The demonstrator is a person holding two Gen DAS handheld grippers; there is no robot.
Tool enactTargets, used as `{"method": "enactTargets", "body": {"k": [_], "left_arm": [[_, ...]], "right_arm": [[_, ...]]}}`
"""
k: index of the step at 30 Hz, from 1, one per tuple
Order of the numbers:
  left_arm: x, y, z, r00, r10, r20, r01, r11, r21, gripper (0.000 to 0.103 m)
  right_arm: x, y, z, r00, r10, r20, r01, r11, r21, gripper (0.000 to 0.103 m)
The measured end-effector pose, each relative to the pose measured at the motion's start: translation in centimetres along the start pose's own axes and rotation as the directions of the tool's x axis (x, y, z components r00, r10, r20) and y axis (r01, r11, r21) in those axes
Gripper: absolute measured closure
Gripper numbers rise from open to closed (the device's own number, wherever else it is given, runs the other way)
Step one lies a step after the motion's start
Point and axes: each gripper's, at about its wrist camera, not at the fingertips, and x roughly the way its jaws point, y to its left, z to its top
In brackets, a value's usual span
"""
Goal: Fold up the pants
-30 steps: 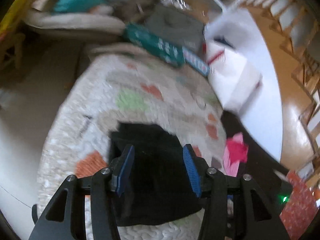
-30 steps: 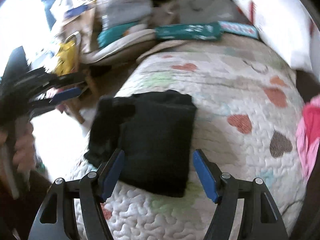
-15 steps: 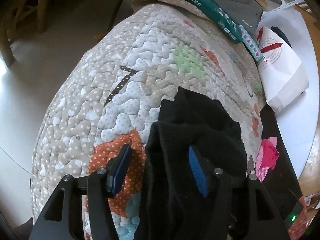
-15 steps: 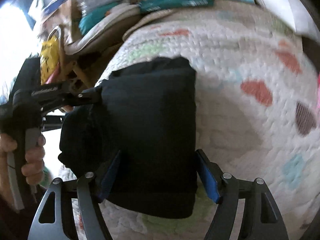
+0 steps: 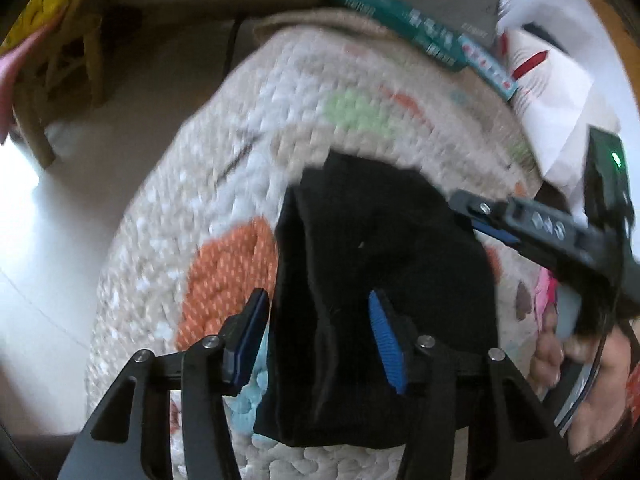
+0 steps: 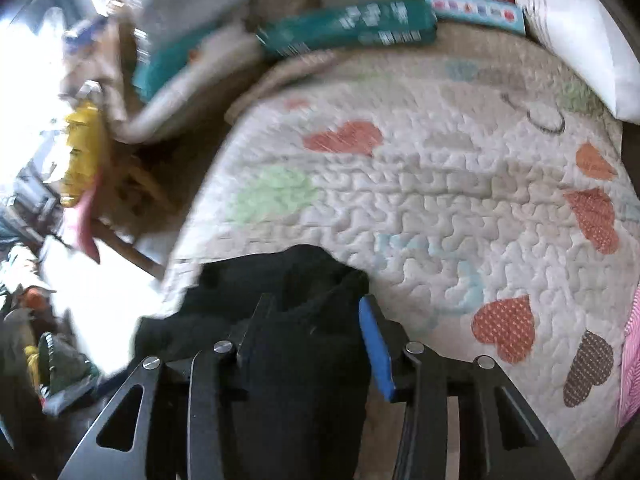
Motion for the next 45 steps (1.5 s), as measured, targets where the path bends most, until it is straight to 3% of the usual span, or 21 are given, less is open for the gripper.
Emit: {"method": "enactTargets", "body": {"k": [1, 2, 3, 5, 9, 13, 16, 17, 18, 20, 24, 29, 32, 34, 36, 39, 43, 45], "left_arm": [[0.3, 0.2, -0.1, 1.0, -0.002, -0.012, 0.002, 1.0, -0.008, 0.052], [0.6, 0.3, -0.1, 1.0, 0.0, -0.018, 0.0, 1.0, -0.014, 0.052], [0.5, 0.3, -0.1, 1.0, 0.001, -0.018, -0.001, 1.0, -0.013, 0.052], [0.5, 0.1, 0.0, 1.0, 0.007, -0.016, -0.007, 1.0, -0.009, 0.052], [0.6, -0.4, -0.2, 0.999, 0.037, 0.001, -0.037, 0.999, 0.024, 0.052], [0.0, -1.0, -0.1, 0.998, 0.053, 0.029, -0.054, 0.996, 0.064, 0.052], [-1.3, -0.8, 0.3, 0.997, 0.025, 0.074, -0.029, 0.998, 0.053, 0.052], [-1.7, -0.6, 0.4, 0.996, 0.013, 0.092, -0.017, 0.999, 0.043, 0.052], [-2.2, -0.2, 0.7, 0.994, -0.002, 0.11, -0.001, 1.0, 0.027, 0.052], [-2.6, 0.4, 1.0, 0.992, -0.01, 0.123, 0.01, 1.0, 0.0, 0.052], [-2.5, 2.1, 1.2, 0.994, -0.015, 0.112, 0.024, 0.997, -0.077, 0.052], [-1.5, 1.0, 0.9, 0.993, 0.064, 0.103, -0.063, 0.998, -0.014, 0.052], [-1.0, 0.8, 0.8, 0.994, 0.069, 0.081, -0.069, 0.998, -0.001, 0.051], [-0.9, 0.7, 0.7, 0.995, 0.071, 0.072, -0.072, 0.997, 0.009, 0.05], [-0.9, 0.6, 0.8, 0.995, 0.072, 0.064, -0.073, 0.997, 0.014, 0.049], [-0.8, 0.6, 0.8, 0.996, 0.07, 0.058, -0.071, 0.997, 0.013, 0.049], [-0.9, 0.4, 0.9, 0.997, 0.052, 0.063, -0.053, 0.999, 0.011, 0.049], [-1.1, 0.5, 0.8, 0.997, 0.025, 0.069, -0.025, 1.0, 0.004, 0.049]], "right_arm": [[1.5, -0.3, 0.1, 0.999, 0.013, -0.047, -0.012, 1.0, 0.027, 0.056], [2.7, -0.5, 0.2, 0.996, 0.015, -0.089, -0.011, 0.999, 0.046, 0.068], [3.5, -0.5, 0.2, 0.993, 0.006, -0.117, 0.0, 0.999, 0.052, 0.09], [4.0, -0.8, 0.5, 0.993, 0.008, -0.121, 0.0, 0.998, 0.065, 0.093], [3.4, -2.7, 2.3, 0.999, 0.028, -0.032, -0.022, 0.984, 0.177, 0.098], [2.3, -4.0, 3.0, 1.0, -0.022, 0.012, 0.019, 0.978, 0.207, 0.097], [0.6, -5.0, 1.9, 1.0, 0.005, 0.025, -0.011, 0.975, 0.22, 0.088], [0.0, -5.3, 1.2, 0.999, 0.019, 0.029, -0.025, 0.975, 0.219, 0.073], [-0.5, -5.4, 0.8, 0.999, 0.025, 0.031, -0.031, 0.977, 0.21, 0.049], [-1.6, -5.7, -0.8, 0.999, 0.018, 0.046, -0.026, 0.984, 0.174, 0.033], [-2.6, -5.8, -3.5, 0.998, 0.02, 0.059, -0.028, 0.991, 0.131, 0.033], [-2.3, -3.7, -2.2, 0.998, 0.035, 0.046, -0.037, 0.998, 0.041, 0.035], [0.5, -1.5, -0.7, 0.998, -0.046, -0.044, 0.044, 0.998, -0.055, 0.035], [3.0, -1.0, 0.3, 0.983, -0.147, -0.11, 0.132, 0.982, -0.132, 0.038], [4.2, -1.5, 1.1, 0.96, -0.258, -0.108, 0.237, 0.955, -0.178, 0.038], [2.3, -3.7, 2.7, 0.941, -0.338, -0.02, 0.336, 0.939, -0.074, 0.038], [-1.4, -7.1, 2.7, 0.984, -0.175, 0.034, 0.17, 0.978, 0.119, 0.036], [-2.8, -8.2, 1.5, 0.995, -0.083, 0.055, 0.073, 0.984, 0.163, 0.036]]}}
